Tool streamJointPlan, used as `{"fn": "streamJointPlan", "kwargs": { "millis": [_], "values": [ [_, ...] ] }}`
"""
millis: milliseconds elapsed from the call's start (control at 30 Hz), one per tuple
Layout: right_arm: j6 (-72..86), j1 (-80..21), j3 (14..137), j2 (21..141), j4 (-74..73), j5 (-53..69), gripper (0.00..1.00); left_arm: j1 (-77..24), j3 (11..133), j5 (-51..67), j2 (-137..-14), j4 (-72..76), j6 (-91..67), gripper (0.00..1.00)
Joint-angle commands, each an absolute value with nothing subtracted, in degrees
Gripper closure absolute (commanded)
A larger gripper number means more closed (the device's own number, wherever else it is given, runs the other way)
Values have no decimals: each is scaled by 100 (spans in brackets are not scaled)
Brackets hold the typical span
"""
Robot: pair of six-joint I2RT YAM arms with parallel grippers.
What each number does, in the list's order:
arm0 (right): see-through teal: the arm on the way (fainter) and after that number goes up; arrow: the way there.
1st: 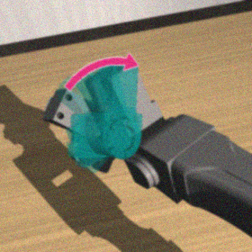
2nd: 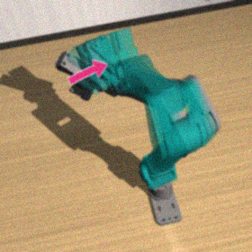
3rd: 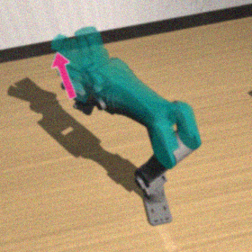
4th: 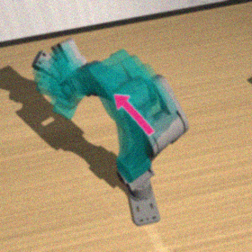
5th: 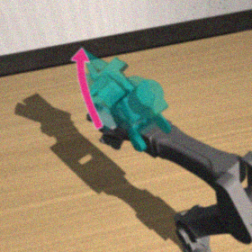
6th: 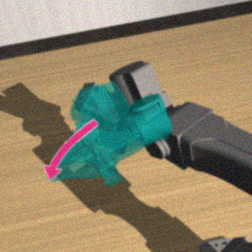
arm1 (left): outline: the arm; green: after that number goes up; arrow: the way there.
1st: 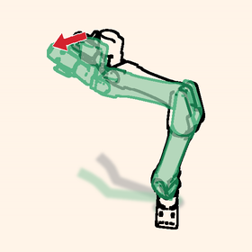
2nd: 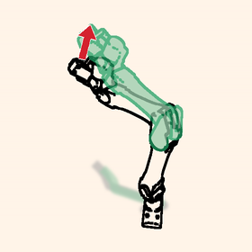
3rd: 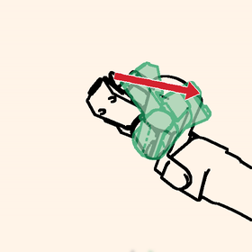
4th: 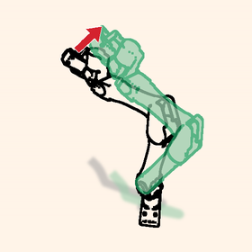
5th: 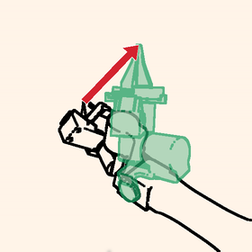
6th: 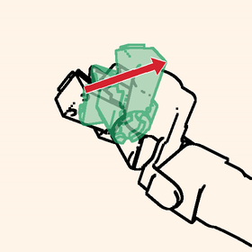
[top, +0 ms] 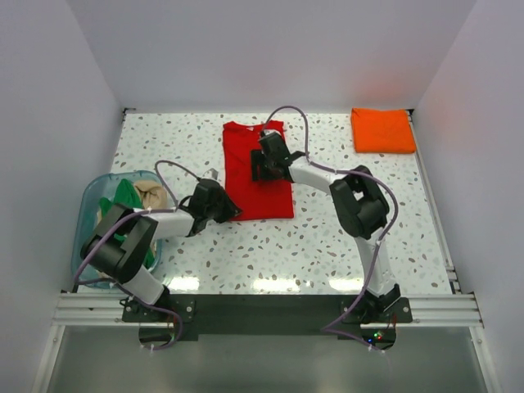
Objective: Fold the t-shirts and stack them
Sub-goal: Fold the tshirt
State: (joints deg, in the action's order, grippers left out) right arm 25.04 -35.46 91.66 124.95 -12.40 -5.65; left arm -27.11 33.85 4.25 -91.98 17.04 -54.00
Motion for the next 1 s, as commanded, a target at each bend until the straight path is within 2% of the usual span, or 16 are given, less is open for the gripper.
{"fn": "streamJointPlan", "kwargs": {
  "millis": [0,33,133,267,367,400,500,600,967],
  "values": [
    [2241,-3472,9079,11840,-1582,-844,27,-2549,3498,412,-8790,1160,-5107,87],
    [2241,-3463,9070,11621,-1617,-818,24,-2453,3507,430,-8693,1099,-5080,81],
    [2250,-3463,9062,11295,-1792,-730,20,-2286,3533,440,-8289,932,-4966,75],
    [2390,-3445,8721,10637,-1995,-677,19,-2259,3472,351,-7841,572,-4896,73],
    [2723,-3454,8123,10171,-2048,-642,21,-2259,3235,378,-7673,580,-4931,73],
    [2794,-3463,7947,10065,-2022,-581,25,-2259,3113,404,-7655,606,-4931,72],
    [3023,-3454,7183,9616,-1829,-475,31,-2267,2954,466,-7655,703,-4905,66],
    [3199,-3454,6488,9309,-1557,-431,31,-2259,2848,466,-7708,826,-4869,59],
    [3699,-3217,5450,9431,-862,166,35,-2259,2681,501,-7998,1415,-4799,51]
  ]
}}
